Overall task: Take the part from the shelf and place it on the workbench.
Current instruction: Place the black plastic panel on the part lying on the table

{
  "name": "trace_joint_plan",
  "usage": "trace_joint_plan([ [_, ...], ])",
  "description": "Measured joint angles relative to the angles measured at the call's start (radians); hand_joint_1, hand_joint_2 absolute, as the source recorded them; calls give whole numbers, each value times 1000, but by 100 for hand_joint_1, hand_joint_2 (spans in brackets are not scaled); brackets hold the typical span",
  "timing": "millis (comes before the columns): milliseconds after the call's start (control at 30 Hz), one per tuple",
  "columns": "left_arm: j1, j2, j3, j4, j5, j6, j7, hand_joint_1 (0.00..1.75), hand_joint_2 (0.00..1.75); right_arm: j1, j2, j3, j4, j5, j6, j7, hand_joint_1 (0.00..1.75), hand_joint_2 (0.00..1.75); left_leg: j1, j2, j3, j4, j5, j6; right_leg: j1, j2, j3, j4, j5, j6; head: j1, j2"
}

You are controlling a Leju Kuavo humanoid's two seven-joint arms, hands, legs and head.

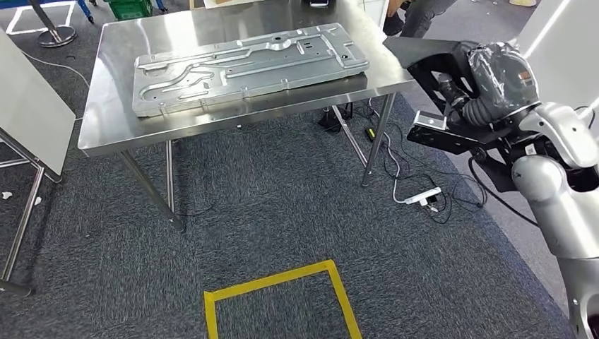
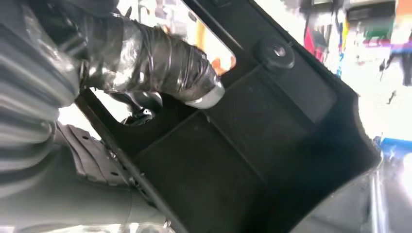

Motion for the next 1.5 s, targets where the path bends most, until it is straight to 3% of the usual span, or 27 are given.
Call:
trace_joint_plan([
  [133, 0, 3, -3, 0, 3, 3, 2, 0, 175, -35, 15, 34, 25, 13, 1, 7, 175, 175, 2, -2, -8, 39, -17, -21, 3, -13, 21, -4, -6, -38, -1, 0],
  [200, -1, 4, -3, 0, 4, 5, 3, 0, 175, -52, 24, 46, 32, 16, 1, 8, 175, 175, 7, 2, -65, 140, -52, -30, 5, -22, 37, -7, -15, -49, -3, 0],
  [267, 0, 4, -3, 0, 4, 6, 3, 0, 175, -59, 33, 55, 39, 18, 2, 8, 175, 175, 10, 4, -152, 262, -94, -36, 10, -32, 50, -7, -29, -53, -3, 0],
  [300, 2, 4, -3, 0, 4, 6, 3, 0, 175, -60, 37, 59, 42, 18, 2, 8, 175, 175, 10, 4, -182, 292, -99, -36, 12, -38, 58, -7, -37, -53, -4, 0],
  [367, 6, 4, -4, 0, 5, 6, 6, 0, 175, -61, 46, 67, 50, 20, 2, 8, 175, 175, 5, 8, -189, 240, -45, -23, 19, -51, 82, -8, -56, -54, -3, 0],
  [433, 9, 7, -4, 1, 8, 5, 9, 0, 175, -65, 54, 73, 57, 23, 2, 11, 175, 175, -10, 37, -150, 106, 47, 6, 24, -68, 109, -11, -76, -53, -3, 0],
  [467, 9, 9, -4, 1, 10, 4, 11, 0, 175, -67, 57, 77, 61, 25, 2, 13, 175, 175, -17, 52, -133, 54, 74, 17, 26, -75, 119, -15, -83, -51, -3, 0],
  [533, 8, 12, -4, 2, 14, 3, 12, 0, 175, -70, 62, 83, 69, 27, 2, 16, 175, 175, -25, 61, -119, 9, 88, 31, 28, -89, 135, -24, -88, -42, -3, 0],
  [600, 8, 12, -4, 2, 15, 2, 13, 0, 175, -78, 66, 90, 74, 27, 2, 19, 175, 175, -23, 42, -96, -15, 93, 39, 27, -89, 143, -19, -82, -32, -2, 0],
  [667, 8, 11, -4, 2, 17, 2, 13, 0, 175, -92, 68, 95, 81, 27, 3, 19, 175, 175, -16, 22, -68, -35, 96, 44, 21, -53, 120, 37, -89, -25, -2, 0],
  [733, 5, 11, -4, 2, 18, 3, 13, 0, 175, -105, 69, 100, 88, 28, 6, 20, 175, 175, -12, 2, -55, -42, 91, 46, 15, -17, 52, 144, -128, -19, -3, 0],
  [800, 3, 11, -4, 2, 19, 3, 13, 0, 175, -110, 70, 109, 97, 30, 12, 20, 175, 175, -9, -25, -45, -40, 79, 43, 9, -10, -19, 225, -172, -9, -3, 0],
  [833, 3, 11, -4, 2, 21, 3, 13, 0, 175, -112, 71, 115, 101, 31, 14, 21, 175, 175, -8, -40, -38, -37, 71, 39, 5, -10, -35, 225, -171, -4, -2, 0],
  [867, 3, 11, -4, 2, 22, 4, 13, 0, 175, -114, 72, 121, 105, 32, 16, 22, 175, 175, -6, -55, -30, -31, 62, 35, -1, -8, -38, 196, -148, 3, -2, 0],
  [933, 6, 11, -4, 2, 23, 4, 13, 0, 175, -120, 75, 132, 113, 34, 16, 23, 175, 175, -2, -81, -18, -15, 38, 23, -14, 20, -18, 85, -54, 13, -2, 0],
  [1000, 8, 12, -4, 2, 24, 4, 13, 0, 175, -125, 78, 145, 123, 34, 18, 23, 175, 175, 4, -105, -24, 5, 20, 11, -18, 59, -9, 13, -3, 10, -2, 0],
  [1067, 9, 11, -4, 2, 24, 5, 14, 0, 175, -129, 81, 156, 129, 34, 20, 25, 175, 175, 10, -122, -37, 17, 15, 0, -10, 60, -11, 7, -3, -7, -2, 0],
  [1100, 9, 12, -4, 3, 24, 6, 14, 0, 175, -132, 84, 159, 130, 35, 21, 25, 175, 175, 10, -120, -44, 26, 17, -5, -9, 49, -5, 6, 1, -14, -3, 0],
  [1133, 9, 12, -4, 3, 24, 5, 14, 0, 175, -136, 86, 161, 131, 35, 21, 26, 175, 175, 9, -100, -57, 50, 25, -10, -9, 37, 4, 1, -2, -21, -4, 0],
  [1200, 7, 11, -5, 3, 24, 5, 15, 0, 175, -145, 90, 165, 133, 35, 20, 26, 175, 175, 7, -39, -115, 143, 28, -21, -9, 13, 29, -10, -11, -34, -6, 0],
  [1233, 6, 10, -5, 3, 25, 5, 15, 0, 175, -149, 91, 167, 133, 35, 20, 26, 175, 175, 8, -13, -156, 203, 14, -26, -6, 0, 41, -13, -18, -39, -6, 0],
  [1300, 4, 10, -5, 3, 29, 6, 15, 0, 175, -155, 91, 173, 135, 38, 20, 27, 175, 175, 13, 3, -228, 290, -30, -31, -1, -20, 63, -14, -36, -43, -7, 0],
  [1333, 4, 10, -5, 3, 32, 7, 15, 0, 175, -157, 92, 177, 136, 40, 21, 29, 175, 175, 14, 5, -245, 297, -34, -31, 0, -27, 75, -14, -45, -44, -7, 0],
  [1367, 5, 10, -5, 3, 34, 8, 15, 0, 175, -161, 92, 180, 137, 41, 21, 32, 175, 175, 15, 5, -245, 272, -15, -30, 2, -33, 87, -14, -54, -43, -7, 0],
  [1400, 8, 10, -5, 3, 36, 8, 15, 0, 175, -166, 93, 183, 138, 42, 23, 36, 175, 175, 15, 5, -229, 217, 24, -27, 2, -37, 98, -14, -62, -43, -7, 0],
  [1433, 10, 10, -5, 4, 38, 9, 14, 0, 175, -173, 94, 185, 140, 43, 26, 41, 175, 175, 13, 6, -203, 143, 75, -22, 3, -41, 107, -15, -70, -42, -7, 0],
  [1500, 13, 11, -5, 4, 42, 11, 10, 0, 175, -195, 95, 190, 146, 43, 39, 48, 175, 175, 5, 11, -161, 33, 127, -11, 4, -46, 118, -17, -82, -36, -7, 0],
])
